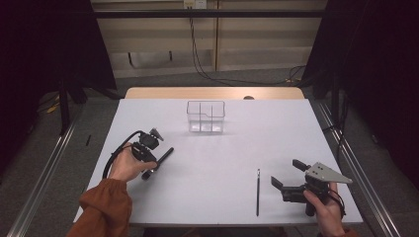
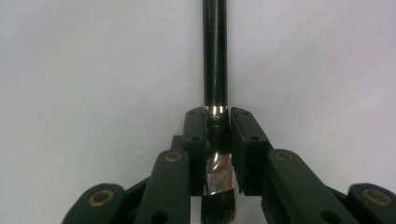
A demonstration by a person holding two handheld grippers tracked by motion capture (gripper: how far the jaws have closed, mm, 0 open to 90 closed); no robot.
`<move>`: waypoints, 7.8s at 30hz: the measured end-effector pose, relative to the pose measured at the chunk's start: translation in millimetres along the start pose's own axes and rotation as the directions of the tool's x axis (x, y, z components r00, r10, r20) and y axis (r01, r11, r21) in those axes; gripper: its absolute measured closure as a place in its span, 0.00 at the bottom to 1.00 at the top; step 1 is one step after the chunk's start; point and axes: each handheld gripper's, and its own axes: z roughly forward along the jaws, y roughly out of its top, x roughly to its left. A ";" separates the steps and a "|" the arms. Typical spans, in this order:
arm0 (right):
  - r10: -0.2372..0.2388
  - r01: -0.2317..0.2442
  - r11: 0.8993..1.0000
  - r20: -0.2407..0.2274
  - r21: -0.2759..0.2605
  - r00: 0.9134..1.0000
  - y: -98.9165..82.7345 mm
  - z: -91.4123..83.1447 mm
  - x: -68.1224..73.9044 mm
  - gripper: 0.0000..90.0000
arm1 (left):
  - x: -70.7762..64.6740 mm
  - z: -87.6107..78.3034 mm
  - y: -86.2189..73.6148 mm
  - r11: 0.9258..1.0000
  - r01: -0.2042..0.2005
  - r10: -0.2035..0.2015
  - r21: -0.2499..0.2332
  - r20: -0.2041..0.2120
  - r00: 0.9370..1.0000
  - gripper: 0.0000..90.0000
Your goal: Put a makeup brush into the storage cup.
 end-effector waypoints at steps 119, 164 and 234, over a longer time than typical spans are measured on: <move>0.010 -0.011 1.000 -0.013 -0.023 1.000 0.6 -0.9 1.1 0.00 | -56.0 -40.3 -39.0 0.668 -0.011 0.235 -0.744 0.197 0.952 0.86; -0.054 0.049 0.998 -0.201 -0.032 0.978 26.9 19.5 18.6 0.02 | -104.7 -48.0 -0.5 0.723 -0.190 0.447 -0.664 0.241 0.862 0.86; -0.183 0.519 0.782 -0.669 0.345 0.721 111.9 93.7 60.0 0.10 | -132.2 -53.4 27.9 0.756 -0.519 0.624 -0.399 0.198 0.756 0.86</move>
